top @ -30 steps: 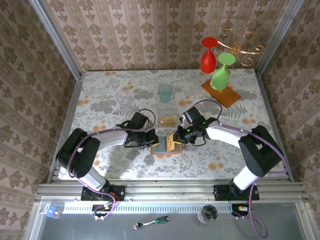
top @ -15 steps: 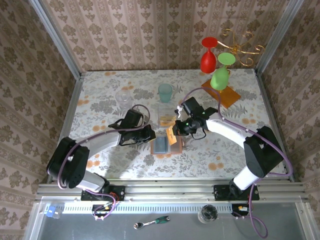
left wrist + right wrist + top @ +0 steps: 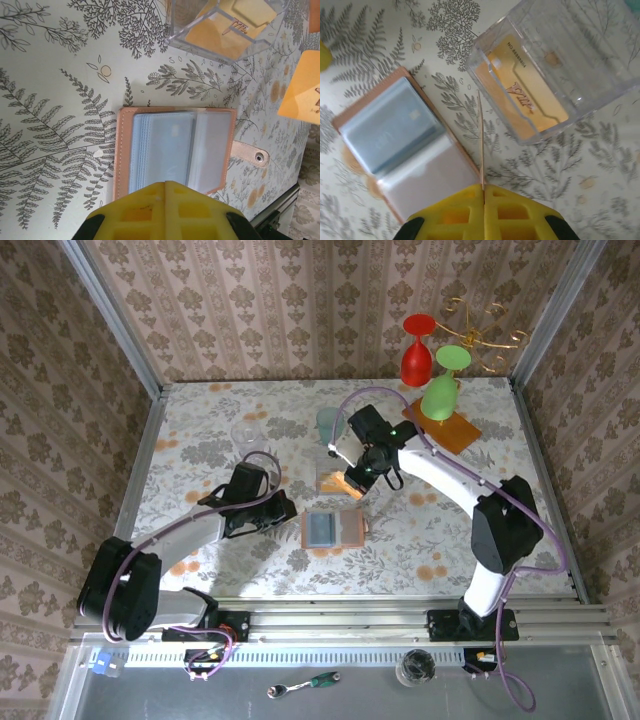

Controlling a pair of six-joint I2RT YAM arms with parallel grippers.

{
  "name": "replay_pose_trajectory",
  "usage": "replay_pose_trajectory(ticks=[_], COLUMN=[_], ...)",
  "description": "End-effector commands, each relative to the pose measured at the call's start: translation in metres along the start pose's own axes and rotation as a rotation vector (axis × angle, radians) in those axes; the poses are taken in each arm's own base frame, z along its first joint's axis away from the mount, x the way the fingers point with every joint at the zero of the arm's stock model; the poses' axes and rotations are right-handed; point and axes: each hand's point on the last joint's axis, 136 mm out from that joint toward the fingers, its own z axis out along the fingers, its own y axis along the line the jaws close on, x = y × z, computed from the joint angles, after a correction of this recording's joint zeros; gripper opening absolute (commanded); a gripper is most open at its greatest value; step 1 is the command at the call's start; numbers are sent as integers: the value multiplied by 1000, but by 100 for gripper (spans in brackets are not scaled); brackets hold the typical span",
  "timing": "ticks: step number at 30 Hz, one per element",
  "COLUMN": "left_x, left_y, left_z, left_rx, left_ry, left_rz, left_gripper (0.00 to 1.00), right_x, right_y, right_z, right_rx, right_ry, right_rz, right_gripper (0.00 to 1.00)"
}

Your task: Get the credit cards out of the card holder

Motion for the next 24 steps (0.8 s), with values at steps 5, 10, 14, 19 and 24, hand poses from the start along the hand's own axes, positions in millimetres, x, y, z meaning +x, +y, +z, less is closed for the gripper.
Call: replay_pose_trajectory(ticks=[5,10,14,19,24], left_x=[4,5,4,2,2], left_y=[9,12,11,10,12], left_z=[-2,-1,0,0,-1], left_rx=[-27,-34,-31,-31,-37], left_ry=[10,23,26,27,28], left_rz=[2,3,3,4,-1], left_gripper=[4,4,4,4,4], right_x=[7,-2,-16,-26,-35], right_y=[-19,-28,-27,-24,-27], right_z=[1,4,6,13,22], right_rx=[35,30,-4,-41,-61], right_ry=[144,189,180,182,185], right_rz=[-333,-404,-429,-458,-470], right_gripper=[0,0,0,0,0])
